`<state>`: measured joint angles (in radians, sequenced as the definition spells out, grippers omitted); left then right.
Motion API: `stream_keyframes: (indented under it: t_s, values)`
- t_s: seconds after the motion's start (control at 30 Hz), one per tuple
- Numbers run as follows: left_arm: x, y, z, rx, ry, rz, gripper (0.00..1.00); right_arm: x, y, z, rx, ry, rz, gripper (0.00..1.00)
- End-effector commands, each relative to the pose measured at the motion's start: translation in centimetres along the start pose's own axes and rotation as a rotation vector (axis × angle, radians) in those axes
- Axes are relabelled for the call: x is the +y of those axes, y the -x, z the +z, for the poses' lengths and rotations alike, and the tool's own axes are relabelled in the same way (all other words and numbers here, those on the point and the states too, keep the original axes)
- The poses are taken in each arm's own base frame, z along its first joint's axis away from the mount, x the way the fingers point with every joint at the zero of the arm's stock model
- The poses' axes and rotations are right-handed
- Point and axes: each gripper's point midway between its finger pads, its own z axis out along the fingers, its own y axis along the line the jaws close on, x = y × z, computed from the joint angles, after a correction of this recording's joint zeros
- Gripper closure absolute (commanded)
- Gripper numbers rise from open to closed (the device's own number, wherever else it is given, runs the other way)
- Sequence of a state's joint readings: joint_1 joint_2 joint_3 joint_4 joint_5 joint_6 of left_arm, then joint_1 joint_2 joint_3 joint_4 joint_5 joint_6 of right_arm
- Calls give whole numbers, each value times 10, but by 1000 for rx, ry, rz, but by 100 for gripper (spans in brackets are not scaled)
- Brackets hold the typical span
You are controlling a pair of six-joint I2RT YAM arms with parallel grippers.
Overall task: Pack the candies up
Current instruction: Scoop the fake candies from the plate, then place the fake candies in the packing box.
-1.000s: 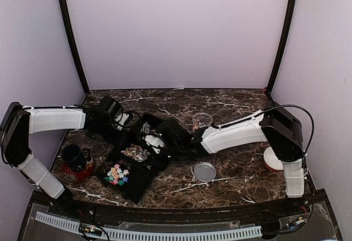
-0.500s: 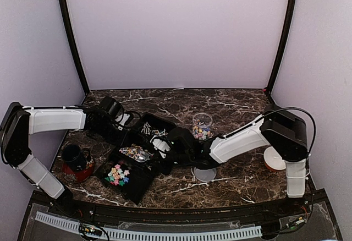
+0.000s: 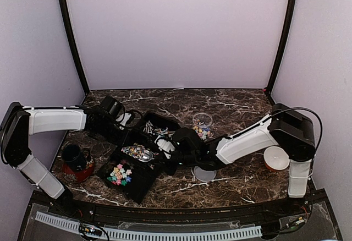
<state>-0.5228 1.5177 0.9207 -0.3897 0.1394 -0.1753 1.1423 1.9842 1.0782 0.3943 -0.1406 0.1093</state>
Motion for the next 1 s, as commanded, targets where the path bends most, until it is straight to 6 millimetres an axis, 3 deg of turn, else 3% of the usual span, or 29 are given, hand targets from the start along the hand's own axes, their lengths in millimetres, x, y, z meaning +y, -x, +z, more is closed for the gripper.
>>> stream_keyframes:
  t_s: [0.0, 0.63, 0.97]
  values:
    - [-25, 43, -31, -162, -107, -10, 100, 1, 26, -17, -77, -35, -39, 100]
    - [-24, 42, -31, -161, -103, -10, 100, -11, 27, -48, -103, -111, -53, 100]
    - [-24, 42, -31, -158, -105, -10, 100, -16, 46, -76, -175, -143, -60, 100]
